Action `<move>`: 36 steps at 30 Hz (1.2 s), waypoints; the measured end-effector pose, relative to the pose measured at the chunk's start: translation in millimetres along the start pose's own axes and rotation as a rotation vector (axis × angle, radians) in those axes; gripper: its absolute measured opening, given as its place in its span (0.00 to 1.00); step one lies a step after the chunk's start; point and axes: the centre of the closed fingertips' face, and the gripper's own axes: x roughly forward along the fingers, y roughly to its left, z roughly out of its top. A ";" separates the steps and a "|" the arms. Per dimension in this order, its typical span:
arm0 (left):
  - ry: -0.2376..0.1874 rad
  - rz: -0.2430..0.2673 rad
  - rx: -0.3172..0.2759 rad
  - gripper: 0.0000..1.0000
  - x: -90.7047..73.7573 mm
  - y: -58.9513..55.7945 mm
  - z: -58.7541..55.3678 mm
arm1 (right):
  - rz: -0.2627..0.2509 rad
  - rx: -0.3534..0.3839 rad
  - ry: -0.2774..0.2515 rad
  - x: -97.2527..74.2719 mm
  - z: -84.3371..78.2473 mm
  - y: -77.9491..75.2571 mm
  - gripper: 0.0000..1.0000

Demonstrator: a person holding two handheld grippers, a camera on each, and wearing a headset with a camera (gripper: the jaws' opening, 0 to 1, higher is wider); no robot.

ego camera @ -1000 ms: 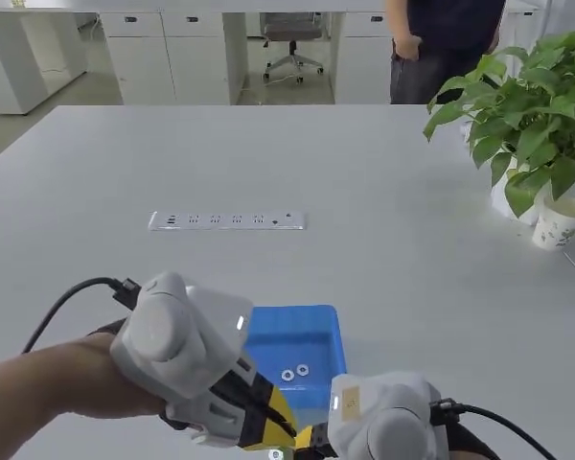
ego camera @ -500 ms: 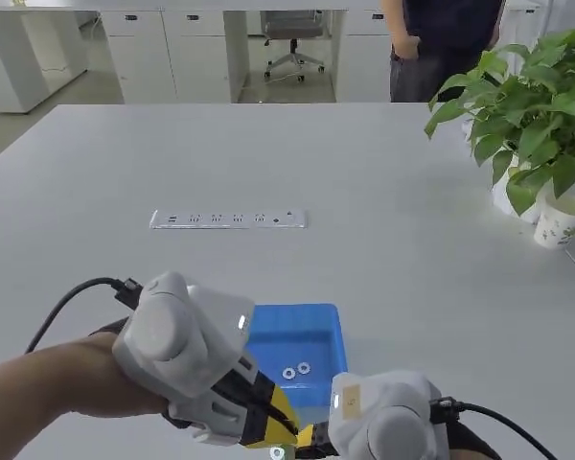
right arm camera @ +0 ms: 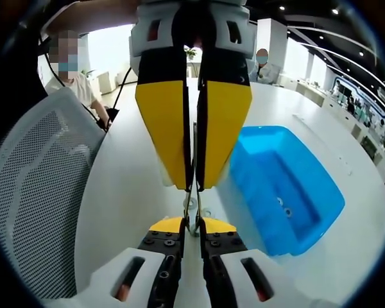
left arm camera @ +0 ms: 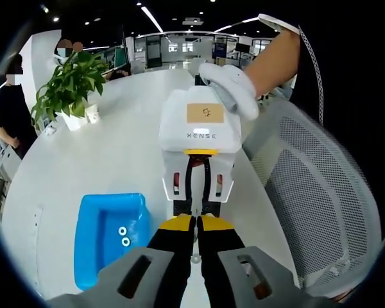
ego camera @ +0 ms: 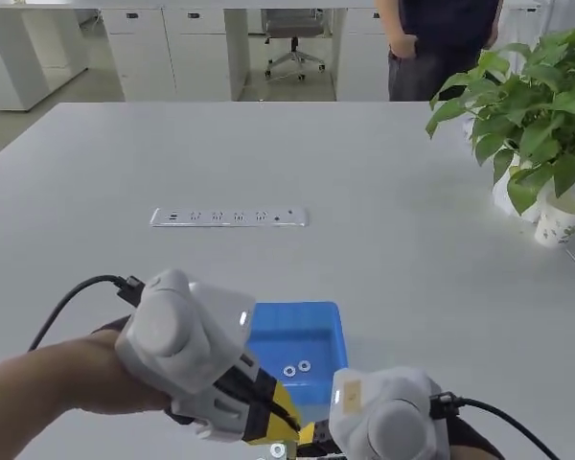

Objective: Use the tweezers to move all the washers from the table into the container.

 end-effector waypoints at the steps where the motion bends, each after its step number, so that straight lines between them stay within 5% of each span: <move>1: 0.000 0.000 0.000 0.05 0.2 0.2 0.1 | -0.002 0.001 -0.001 -0.1 -0.1 -0.1 0.10; 23: -0.001 0.002 -0.006 0.05 -0.9 0.7 0.7 | -0.004 0.046 -0.001 -2.0 0.6 0.9 0.09; 36: -0.043 0.027 -0.009 0.05 -18.7 7.3 19.9 | -0.033 0.025 -0.021 -19.8 18.8 -7.0 0.09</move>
